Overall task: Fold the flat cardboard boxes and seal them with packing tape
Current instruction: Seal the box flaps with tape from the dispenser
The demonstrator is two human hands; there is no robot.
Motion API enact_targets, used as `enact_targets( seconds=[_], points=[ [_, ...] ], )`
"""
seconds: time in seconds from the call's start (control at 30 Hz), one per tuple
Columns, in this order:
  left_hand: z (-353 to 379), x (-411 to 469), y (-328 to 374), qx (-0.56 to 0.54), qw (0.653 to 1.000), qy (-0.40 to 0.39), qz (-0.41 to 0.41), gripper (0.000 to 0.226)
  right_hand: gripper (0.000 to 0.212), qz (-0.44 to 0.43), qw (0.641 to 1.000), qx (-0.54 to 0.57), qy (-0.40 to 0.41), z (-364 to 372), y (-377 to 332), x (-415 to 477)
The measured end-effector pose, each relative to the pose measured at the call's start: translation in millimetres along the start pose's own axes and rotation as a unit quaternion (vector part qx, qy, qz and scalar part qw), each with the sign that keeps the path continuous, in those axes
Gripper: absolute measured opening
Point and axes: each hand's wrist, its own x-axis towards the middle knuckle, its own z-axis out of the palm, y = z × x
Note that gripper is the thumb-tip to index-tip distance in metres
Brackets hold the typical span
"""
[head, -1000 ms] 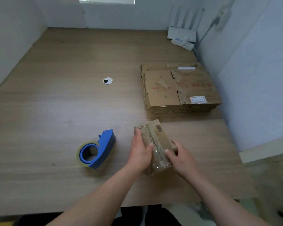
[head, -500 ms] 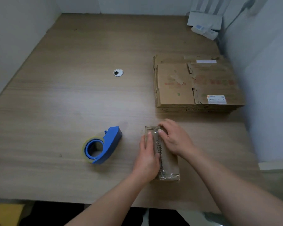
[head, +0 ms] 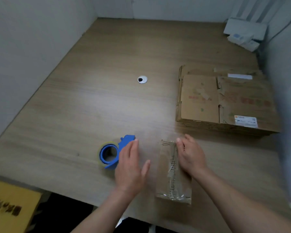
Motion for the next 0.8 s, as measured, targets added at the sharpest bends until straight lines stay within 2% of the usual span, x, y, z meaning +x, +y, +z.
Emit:
enact_targets(
  seconds=[0.03,0.07,0.13,0.17,0.23,0.37,0.47,0.57,0.63,0.8],
  points=[
    [-6.3,2.0,-18.8,0.054,0.998,0.02,-0.022,0.084,0.054,-0.003,1.0,-0.014,-0.006,-1.0,0.6,-0.5],
    [-13.3,4.2,-34.2,0.095,0.994,0.007,-0.058,0.086,0.057,-0.005,1.0,-0.026,-0.011,-2.1,1.6,-0.8],
    [-22.8,9.7,-56.2,0.15,0.977,-0.053,-0.138,0.081,0.065,-0.005,0.999,-0.048,-0.007,-5.1,2.1,-0.8],
    [-25.3,14.4,-63.4,0.17,0.969,-0.081,-0.158,0.074,0.068,-0.002,0.999,-0.054,0.004,-7.1,1.3,-0.9],
    [-28.1,26.3,-72.6,0.196,0.964,-0.114,-0.141,0.059,0.07,-0.006,0.998,-0.051,0.038,-13.1,-4.5,-1.5],
    [-27.8,46.3,-90.5,0.242,0.957,-0.142,-0.069,0.041,0.056,-0.085,0.991,-0.022,0.097,-20.5,-30.2,-4.1],
    [-33.2,58.7,-104.3,0.192,0.975,-0.103,0.05,0.031,0.046,-0.118,0.986,0.034,0.114,-21.4,-56.6,-7.2],
    [-46.2,77.8,-105.8,0.12,0.975,-0.045,0.18,0.029,0.035,-0.075,0.992,0.094,0.042,-21.2,-79.0,-5.1],
    [-56.7,94.8,-101.0,0.096,0.965,-0.048,0.24,0.029,0.044,-0.031,0.991,0.129,-0.003,-19.9,-87.0,-2.2],
    [-77.8,131.9,-86.6,0.082,0.929,-0.078,0.354,0.038,0.062,0.023,0.979,0.2,-0.04,-23.0,-99.0,0.0]
  ],
)
